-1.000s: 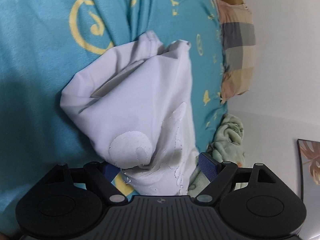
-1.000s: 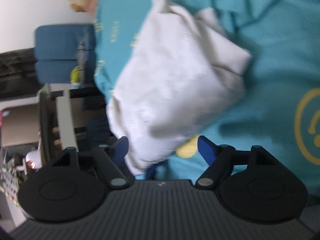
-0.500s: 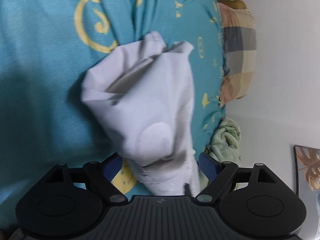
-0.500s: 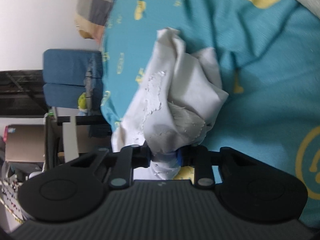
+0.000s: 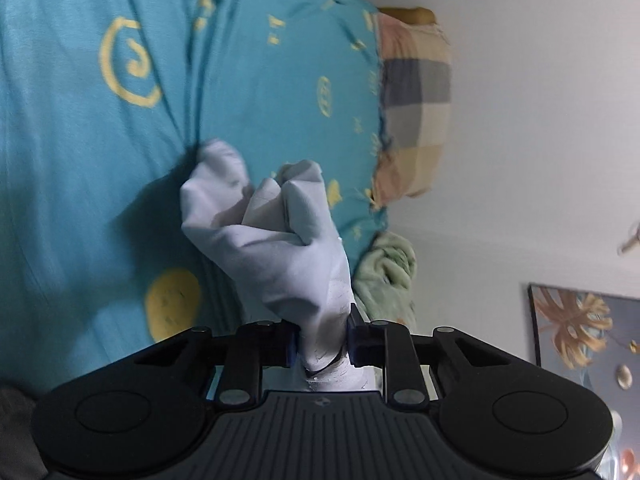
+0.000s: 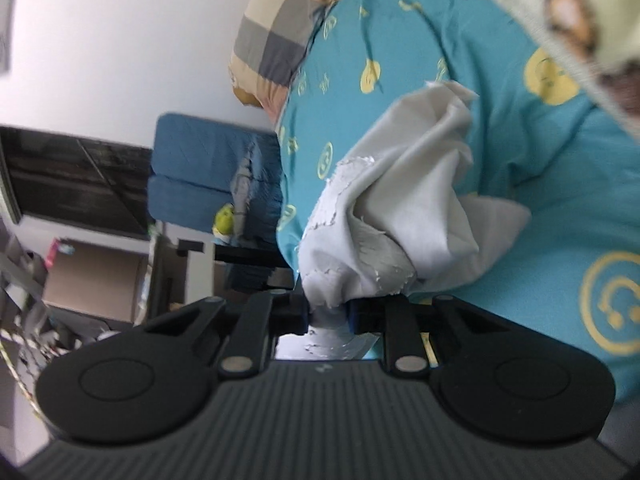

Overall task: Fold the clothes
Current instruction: 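Lift the shirt with both grippers and carry it toward the green blanket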

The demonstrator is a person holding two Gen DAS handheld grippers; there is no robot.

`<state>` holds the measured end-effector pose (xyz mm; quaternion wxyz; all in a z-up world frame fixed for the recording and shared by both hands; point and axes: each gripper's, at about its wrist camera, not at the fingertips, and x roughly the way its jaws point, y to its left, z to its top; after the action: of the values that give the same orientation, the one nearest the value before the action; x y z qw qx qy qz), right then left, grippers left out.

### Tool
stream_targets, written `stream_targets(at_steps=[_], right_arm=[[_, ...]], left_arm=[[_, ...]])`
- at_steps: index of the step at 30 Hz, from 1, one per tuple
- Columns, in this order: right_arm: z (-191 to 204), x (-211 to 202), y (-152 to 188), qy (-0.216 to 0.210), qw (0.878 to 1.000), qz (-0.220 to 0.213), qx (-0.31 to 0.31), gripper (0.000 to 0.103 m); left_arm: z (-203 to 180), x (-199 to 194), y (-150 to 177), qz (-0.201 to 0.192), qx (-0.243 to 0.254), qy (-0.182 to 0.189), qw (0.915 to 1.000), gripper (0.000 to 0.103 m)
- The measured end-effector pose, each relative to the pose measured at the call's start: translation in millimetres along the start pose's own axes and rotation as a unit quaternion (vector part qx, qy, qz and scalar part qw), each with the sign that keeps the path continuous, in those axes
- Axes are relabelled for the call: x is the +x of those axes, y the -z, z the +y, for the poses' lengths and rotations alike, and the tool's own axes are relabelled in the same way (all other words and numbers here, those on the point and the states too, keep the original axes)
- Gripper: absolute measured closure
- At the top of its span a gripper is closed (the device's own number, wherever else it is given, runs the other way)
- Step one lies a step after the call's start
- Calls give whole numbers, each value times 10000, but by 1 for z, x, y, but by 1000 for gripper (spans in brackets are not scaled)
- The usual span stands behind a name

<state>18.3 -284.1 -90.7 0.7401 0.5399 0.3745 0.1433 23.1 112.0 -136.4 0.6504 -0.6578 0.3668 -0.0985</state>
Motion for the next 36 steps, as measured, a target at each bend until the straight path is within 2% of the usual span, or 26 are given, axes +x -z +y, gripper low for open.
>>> stream_targets(at_steps=[6,12,16,19,22,25,26,28,32,36], right_arm=[[21,-81,-26,-268,9980,-567,18,82],[51,-172,-100,-351,9876,-1525,-127,82],[81,-241,-149,-230,9677,-2430,-637,82],[96,-283,-173,41,9431,-3114,-1165,82],[94,-309,-188,404,9175,-3580,-1687,82],[58,-324,-187,799,8993,-3851,-1912,82],[42,-325,-183,984,8962,-3878,-1920,82],[6,-313,-175,1376,8995,-3707,-1862,82],[-65,-288,-158,1762,9219,-3238,-1189,82],[-82,-281,-145,1790,9192,-3304,-1179,82]], left_arm=[[-80,21,59,451,538,-57,9975,79],[-183,105,134,1066,1211,347,9863,79],[-240,176,201,1669,1562,726,9708,79],[-277,227,247,2018,2005,1000,9535,79],[-277,263,287,2200,2304,1160,9408,79],[-245,279,319,2455,2759,1049,9234,78],[-231,282,323,2502,2870,896,9203,78],[-203,287,331,2594,3086,592,9132,78],[-146,290,323,2749,3322,85,9022,78],[-124,282,325,2737,3491,-26,8962,75]])
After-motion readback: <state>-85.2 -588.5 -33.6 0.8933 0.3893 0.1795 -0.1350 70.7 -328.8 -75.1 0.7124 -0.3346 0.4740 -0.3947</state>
